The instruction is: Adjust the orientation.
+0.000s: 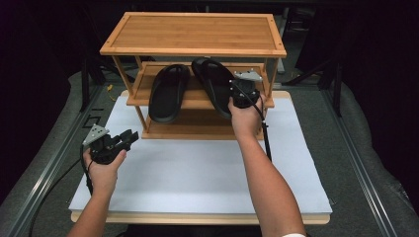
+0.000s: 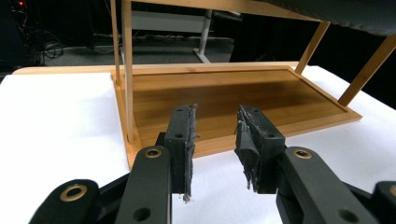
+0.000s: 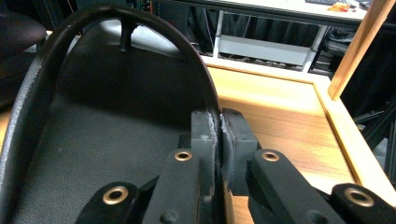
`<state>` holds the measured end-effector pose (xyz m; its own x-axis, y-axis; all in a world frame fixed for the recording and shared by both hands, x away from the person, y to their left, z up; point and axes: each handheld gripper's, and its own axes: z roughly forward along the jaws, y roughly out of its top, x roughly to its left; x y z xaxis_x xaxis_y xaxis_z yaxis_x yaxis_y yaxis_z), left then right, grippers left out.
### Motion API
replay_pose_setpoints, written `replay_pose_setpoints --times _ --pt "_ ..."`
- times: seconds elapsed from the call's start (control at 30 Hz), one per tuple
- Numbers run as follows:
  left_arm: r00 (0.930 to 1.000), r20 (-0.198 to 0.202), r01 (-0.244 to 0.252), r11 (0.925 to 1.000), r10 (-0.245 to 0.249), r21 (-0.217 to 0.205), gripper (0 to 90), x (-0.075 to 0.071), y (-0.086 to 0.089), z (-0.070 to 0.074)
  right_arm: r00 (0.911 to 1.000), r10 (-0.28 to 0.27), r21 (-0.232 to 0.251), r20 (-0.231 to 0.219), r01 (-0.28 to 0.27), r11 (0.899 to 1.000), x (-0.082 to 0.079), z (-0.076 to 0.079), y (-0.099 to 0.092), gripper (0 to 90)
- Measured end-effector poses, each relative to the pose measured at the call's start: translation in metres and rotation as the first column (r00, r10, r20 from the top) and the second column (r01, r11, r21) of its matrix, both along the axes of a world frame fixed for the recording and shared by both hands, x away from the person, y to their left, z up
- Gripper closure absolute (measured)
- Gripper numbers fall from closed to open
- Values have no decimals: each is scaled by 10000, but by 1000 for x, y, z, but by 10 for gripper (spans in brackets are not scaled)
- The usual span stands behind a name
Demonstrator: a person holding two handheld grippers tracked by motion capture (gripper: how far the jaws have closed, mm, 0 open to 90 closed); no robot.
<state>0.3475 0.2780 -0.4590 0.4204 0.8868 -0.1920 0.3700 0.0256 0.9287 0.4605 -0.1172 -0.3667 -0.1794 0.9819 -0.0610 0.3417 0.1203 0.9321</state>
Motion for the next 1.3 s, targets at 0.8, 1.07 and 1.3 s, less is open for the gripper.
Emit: replay_pose_setpoints --times 0.8,1.07,1.3 --pt "9984 377 449 9968 -424 -657 549 35 -28 61 9821 1803 1323 539 -1860 9736 -38 -1 -44 604" --pt "9979 439 514 9947 -477 -887 528 43 -34 71 9734 2242 1486 477 -2289 9621 -50 -8 -45 578" --pt "9962 71 865 9942 -863 -644 528 49 -43 72 9738 2259 1587 252 -2270 9609 -54 -14 -46 552"
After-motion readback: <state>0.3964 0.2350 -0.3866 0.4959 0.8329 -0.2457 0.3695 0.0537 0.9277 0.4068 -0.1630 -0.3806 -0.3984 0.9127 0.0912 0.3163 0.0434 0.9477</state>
